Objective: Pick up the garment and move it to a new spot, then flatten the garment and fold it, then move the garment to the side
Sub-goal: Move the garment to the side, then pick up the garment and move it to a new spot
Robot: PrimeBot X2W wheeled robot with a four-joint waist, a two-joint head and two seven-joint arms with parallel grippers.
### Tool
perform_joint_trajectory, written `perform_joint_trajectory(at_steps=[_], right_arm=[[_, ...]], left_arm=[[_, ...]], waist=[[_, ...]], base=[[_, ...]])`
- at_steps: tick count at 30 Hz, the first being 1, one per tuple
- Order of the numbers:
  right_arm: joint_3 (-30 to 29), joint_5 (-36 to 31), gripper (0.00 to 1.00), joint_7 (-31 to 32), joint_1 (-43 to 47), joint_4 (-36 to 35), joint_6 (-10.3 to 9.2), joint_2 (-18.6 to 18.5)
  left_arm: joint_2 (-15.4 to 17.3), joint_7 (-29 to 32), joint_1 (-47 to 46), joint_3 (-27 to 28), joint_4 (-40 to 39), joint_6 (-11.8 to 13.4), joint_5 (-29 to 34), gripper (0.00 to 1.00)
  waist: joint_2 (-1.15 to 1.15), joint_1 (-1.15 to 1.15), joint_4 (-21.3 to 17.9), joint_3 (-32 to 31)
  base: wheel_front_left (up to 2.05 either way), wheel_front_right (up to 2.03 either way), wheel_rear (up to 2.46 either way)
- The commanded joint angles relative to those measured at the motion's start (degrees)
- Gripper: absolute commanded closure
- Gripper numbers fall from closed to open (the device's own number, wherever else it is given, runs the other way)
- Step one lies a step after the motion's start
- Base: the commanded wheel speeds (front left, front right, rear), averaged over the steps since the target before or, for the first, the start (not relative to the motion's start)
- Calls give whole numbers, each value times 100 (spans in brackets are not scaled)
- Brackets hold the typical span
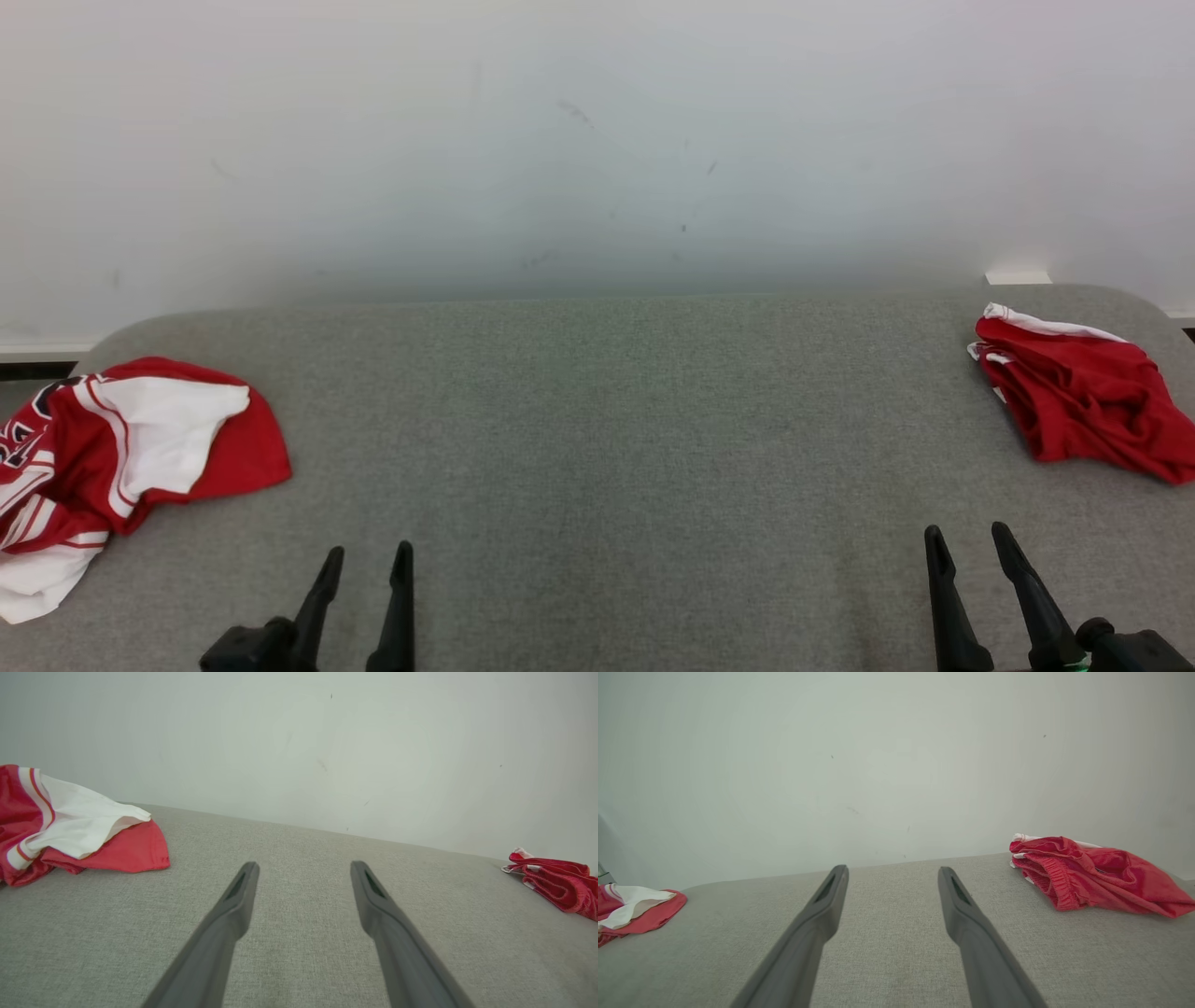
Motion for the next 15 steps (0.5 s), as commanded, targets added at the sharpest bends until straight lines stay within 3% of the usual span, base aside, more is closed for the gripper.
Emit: perform_joint_trajectory(at_steps=[1,10,15], right_arm=[[10,-18,0,6,-40,37,-14,-8],[55,25,0,6,-75,203,-14,40],[28,-26,0,6,-66,268,-14,55]], left_arm=[[19,0,-34,-2,3,18,-54,0],[19,0,-57,-62,85,18,-84,0],[19,0,-110,-59,116,32,-34,0]], waist=[[0,0,0,2],[0,0,51,-12],[0,0,274,-17]], base=[[0,0,0],[0,0,0],[0,0,0]])
